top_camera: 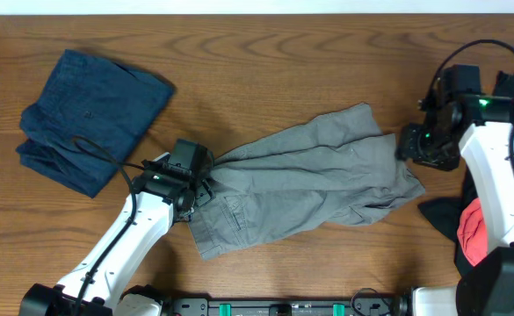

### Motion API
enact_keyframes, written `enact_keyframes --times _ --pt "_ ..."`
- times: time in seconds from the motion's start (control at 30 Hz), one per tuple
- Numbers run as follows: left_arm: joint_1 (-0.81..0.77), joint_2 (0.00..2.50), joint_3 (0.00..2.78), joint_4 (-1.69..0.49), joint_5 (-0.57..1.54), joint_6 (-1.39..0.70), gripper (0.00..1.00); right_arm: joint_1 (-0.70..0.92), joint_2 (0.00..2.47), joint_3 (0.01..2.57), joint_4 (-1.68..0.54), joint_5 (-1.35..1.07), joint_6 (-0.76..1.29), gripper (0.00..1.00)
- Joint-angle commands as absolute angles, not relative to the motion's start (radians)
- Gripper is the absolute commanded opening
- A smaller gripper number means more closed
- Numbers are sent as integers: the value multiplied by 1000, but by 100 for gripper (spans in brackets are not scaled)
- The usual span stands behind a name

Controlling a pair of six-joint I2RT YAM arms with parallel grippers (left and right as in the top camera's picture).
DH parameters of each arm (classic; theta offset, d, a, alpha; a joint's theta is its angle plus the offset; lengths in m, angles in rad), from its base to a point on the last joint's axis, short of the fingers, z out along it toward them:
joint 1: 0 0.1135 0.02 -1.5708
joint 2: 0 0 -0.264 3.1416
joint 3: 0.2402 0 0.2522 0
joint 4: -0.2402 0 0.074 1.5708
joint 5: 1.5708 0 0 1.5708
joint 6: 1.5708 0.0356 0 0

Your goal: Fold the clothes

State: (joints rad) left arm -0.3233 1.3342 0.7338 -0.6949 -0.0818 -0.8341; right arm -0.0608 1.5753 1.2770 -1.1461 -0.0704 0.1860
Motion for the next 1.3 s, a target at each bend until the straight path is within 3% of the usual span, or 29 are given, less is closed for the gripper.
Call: enact_keyframes --times 0.0,0.33,0.6,0.63,0.7,0.73,0.8,1.0,1.27 --pt "-319 1339 754 -699 -87 -835 80 -38 1608 1200 -1119 -120 159 61" --pt "-319 1339 754 -706 -87 -824 80 -28 1628 969 -884 -133 171 68" --pt "-319 1339 754 -706 -87 -824 80 -28 1628 860 -706 -133 199 65" --pt "-319 1339 754 -706 -87 -824 80 -28 1628 852 -688 -133 211 62" --pt "-319 1339 754 -706 -87 -824 80 -28 1628 842 -665 -140 226 44" --pt "-319 1339 754 -706 -87 -824 80 -28 1628 842 -665 -140 231 25" --pt "-319 1339 754 -706 -87 -824 80 -28 1628 843 -666 -140 232 1" --pt "-319 1339 754 -706 -87 -824 80 -29 1627 897 -767 -140 243 1" --pt "-319 1339 754 -715 -87 -824 80 -32 1627 1151 -899 -140 243 1"
